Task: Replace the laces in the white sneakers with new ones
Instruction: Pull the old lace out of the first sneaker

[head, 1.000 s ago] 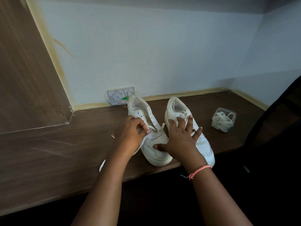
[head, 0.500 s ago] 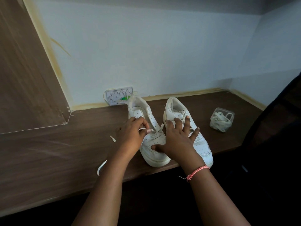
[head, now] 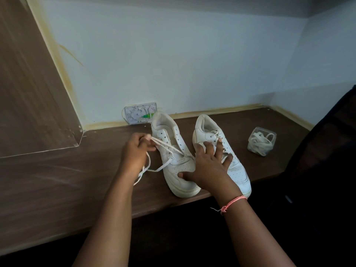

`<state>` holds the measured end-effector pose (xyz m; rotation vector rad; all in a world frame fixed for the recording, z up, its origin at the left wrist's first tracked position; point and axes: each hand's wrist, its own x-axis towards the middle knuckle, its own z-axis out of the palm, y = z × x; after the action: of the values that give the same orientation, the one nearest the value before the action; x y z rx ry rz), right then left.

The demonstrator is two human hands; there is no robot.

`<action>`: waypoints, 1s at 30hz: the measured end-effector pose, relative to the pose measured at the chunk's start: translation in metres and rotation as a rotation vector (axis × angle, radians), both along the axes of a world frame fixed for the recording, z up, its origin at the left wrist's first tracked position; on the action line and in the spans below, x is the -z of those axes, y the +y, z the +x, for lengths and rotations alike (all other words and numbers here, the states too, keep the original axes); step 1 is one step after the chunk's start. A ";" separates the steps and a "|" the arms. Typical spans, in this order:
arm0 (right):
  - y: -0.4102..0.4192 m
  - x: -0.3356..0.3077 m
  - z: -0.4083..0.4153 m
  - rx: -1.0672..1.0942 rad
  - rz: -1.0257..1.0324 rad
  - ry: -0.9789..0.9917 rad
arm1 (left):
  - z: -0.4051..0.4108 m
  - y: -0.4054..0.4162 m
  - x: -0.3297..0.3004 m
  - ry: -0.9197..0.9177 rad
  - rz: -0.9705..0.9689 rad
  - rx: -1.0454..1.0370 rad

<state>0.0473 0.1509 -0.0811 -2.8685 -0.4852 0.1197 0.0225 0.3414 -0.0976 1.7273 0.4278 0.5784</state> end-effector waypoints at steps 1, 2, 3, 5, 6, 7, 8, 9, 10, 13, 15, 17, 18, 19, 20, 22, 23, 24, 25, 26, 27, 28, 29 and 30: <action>0.000 0.000 0.000 0.002 0.000 0.007 | 0.001 0.007 0.001 -0.028 -0.054 -0.074; 0.000 0.000 0.000 0.002 0.002 0.013 | 0.002 0.015 0.003 -0.061 -0.104 -0.144; 0.000 0.000 0.000 0.001 0.003 0.017 | 0.002 0.022 0.006 -0.094 -0.154 -0.209; 0.000 0.001 0.001 -0.007 0.008 0.020 | 0.005 0.035 0.012 -0.157 -0.260 -0.330; 0.000 0.002 0.001 -0.010 0.011 0.024 | 0.006 0.040 0.014 -0.176 -0.307 -0.389; 0.000 0.002 0.002 -0.011 0.012 0.030 | 0.007 0.044 0.016 -0.191 -0.350 -0.447; 0.000 0.002 0.003 -0.011 0.010 0.035 | 0.006 0.047 0.017 -0.201 -0.388 -0.507; 0.000 0.003 0.003 -0.010 0.007 0.037 | 0.005 0.051 0.016 -0.216 -0.423 -0.564; 0.000 0.003 0.003 -0.010 0.004 0.037 | 0.004 0.055 0.017 -0.236 -0.451 -0.617; 0.000 0.003 0.001 -0.013 0.003 0.037 | 0.001 0.063 0.015 -0.284 -0.530 -0.718; 0.000 0.003 0.001 -0.015 -0.005 0.030 | 0.000 0.065 0.018 -0.256 -0.474 -0.699; -0.001 0.003 0.001 -0.010 -0.004 0.027 | 0.001 0.067 0.026 -0.101 -0.244 -0.574; -0.001 0.003 0.001 -0.006 0.000 0.030 | 0.002 0.067 0.031 0.001 -0.095 -0.495; -0.001 0.003 0.002 -0.005 0.000 0.033 | 0.002 0.067 0.036 0.091 0.084 -0.443; -0.001 0.003 0.002 -0.004 -0.001 0.033 | 0.002 0.064 0.037 0.123 0.250 -0.416; -0.001 0.002 0.002 0.001 -0.004 0.032 | 0.002 0.046 0.026 0.016 0.412 -0.270; 0.000 0.002 0.002 0.004 -0.007 0.028 | 0.002 0.034 0.018 -0.069 0.396 -0.127; 0.000 0.001 0.002 0.007 -0.009 0.018 | 0.002 0.020 0.011 -0.116 0.376 0.016; 0.000 0.001 0.001 0.011 -0.010 0.004 | 0.002 0.008 0.006 -0.127 0.381 0.126; 0.001 0.000 0.000 0.017 -0.009 -0.013 | 0.002 -0.001 0.004 -0.120 0.424 0.183; 0.001 0.000 -0.002 0.027 -0.005 -0.035 | 0.004 -0.006 0.006 -0.118 0.468 0.195; 0.002 -0.001 -0.005 0.040 0.000 -0.067 | 0.005 -0.006 0.008 -0.112 0.487 0.190; 0.003 -0.001 -0.010 0.054 0.004 -0.107 | 0.005 -0.004 0.010 -0.107 0.490 0.192; 0.004 -0.001 -0.014 0.066 0.004 -0.152 | 0.005 -0.003 0.011 -0.101 0.481 0.206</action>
<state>0.0330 0.1550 -0.0797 -2.8994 -0.4166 -0.1114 0.0278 0.3388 -0.1091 2.1563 0.0332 0.6498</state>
